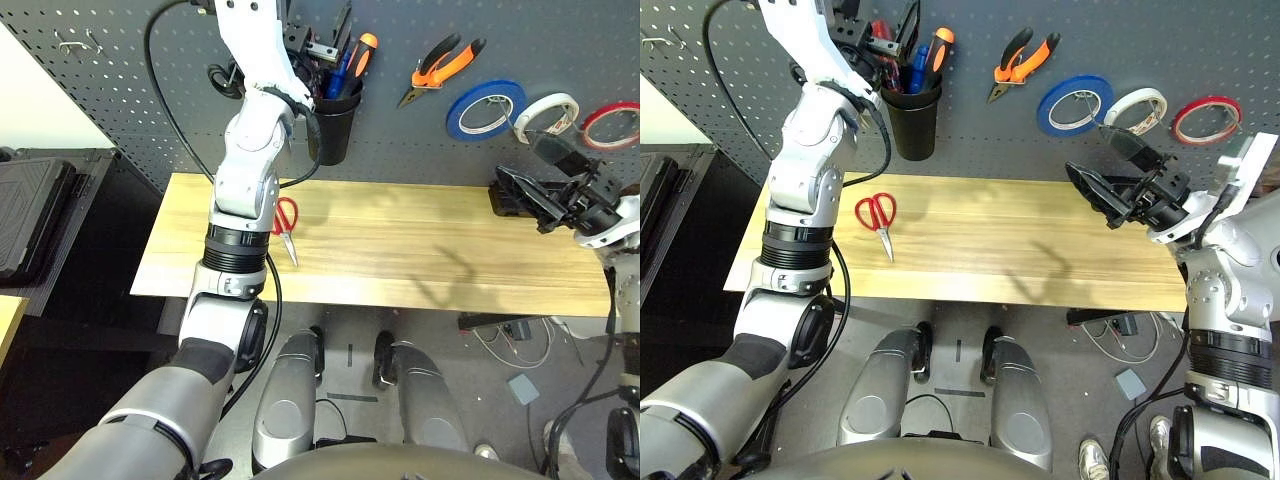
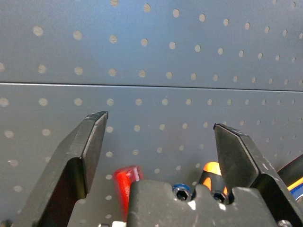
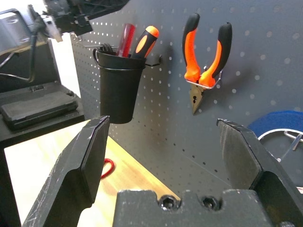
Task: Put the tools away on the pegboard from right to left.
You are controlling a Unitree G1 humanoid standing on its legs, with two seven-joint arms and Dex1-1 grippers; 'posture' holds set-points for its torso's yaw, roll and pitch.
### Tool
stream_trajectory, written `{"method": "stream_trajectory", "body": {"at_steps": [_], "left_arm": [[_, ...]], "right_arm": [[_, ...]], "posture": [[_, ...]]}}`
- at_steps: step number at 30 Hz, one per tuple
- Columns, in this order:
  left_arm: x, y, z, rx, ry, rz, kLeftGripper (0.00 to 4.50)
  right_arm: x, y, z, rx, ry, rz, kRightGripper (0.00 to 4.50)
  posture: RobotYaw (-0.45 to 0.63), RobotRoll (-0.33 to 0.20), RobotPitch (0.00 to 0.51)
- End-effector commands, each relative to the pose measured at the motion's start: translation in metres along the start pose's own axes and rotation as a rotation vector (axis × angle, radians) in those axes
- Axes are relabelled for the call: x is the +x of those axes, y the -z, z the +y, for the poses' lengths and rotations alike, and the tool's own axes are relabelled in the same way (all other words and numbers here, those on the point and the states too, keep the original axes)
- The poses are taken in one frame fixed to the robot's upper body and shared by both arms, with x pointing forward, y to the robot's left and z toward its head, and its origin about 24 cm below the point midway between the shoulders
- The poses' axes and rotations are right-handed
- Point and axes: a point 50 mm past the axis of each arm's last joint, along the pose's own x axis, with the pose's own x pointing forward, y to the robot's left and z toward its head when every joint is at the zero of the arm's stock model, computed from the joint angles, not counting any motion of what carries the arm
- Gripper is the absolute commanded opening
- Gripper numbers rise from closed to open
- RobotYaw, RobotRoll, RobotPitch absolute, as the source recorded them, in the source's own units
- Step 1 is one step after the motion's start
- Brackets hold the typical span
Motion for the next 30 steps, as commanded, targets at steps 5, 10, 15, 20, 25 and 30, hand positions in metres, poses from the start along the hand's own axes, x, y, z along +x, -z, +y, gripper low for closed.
{"method": "stream_trajectory", "body": {"at_steps": [5,10,15,20,25,30], "left_arm": [[-0.013,-0.021,0.021,0.033,-0.083,-0.025,4.46],[-0.033,-0.020,0.029,0.074,-0.111,0.017,4.46],[-0.069,0.009,0.017,0.081,-0.091,0.188,4.46],[-0.094,0.039,0.009,0.084,-0.101,0.349,4.46],[-0.110,0.062,0.004,0.106,-0.086,0.466,4.46],[-0.127,0.091,-0.003,0.160,-0.064,0.613,4.46]], "right_arm": [[0.005,0.016,0.003,0.022,-0.034,0.032,4.50],[0.007,0.027,0.007,0.038,-0.054,0.066,4.50],[0.007,0.055,0.019,0.045,-0.043,0.239,4.50],[0.017,0.078,0.031,0.039,-0.045,0.368,4.50],[0.022,0.098,0.041,0.027,-0.040,0.466,4.50],[0.025,0.122,0.049,0.016,-0.031,0.618,4.50]], "posture": [[0.19,0.000,0.209],[0.21,0.000,0.217],[0.23,0.000,0.238],[0.24,0.000,0.249],[0.25,0.000,0.260],[0.25,0.000,0.271]]}}
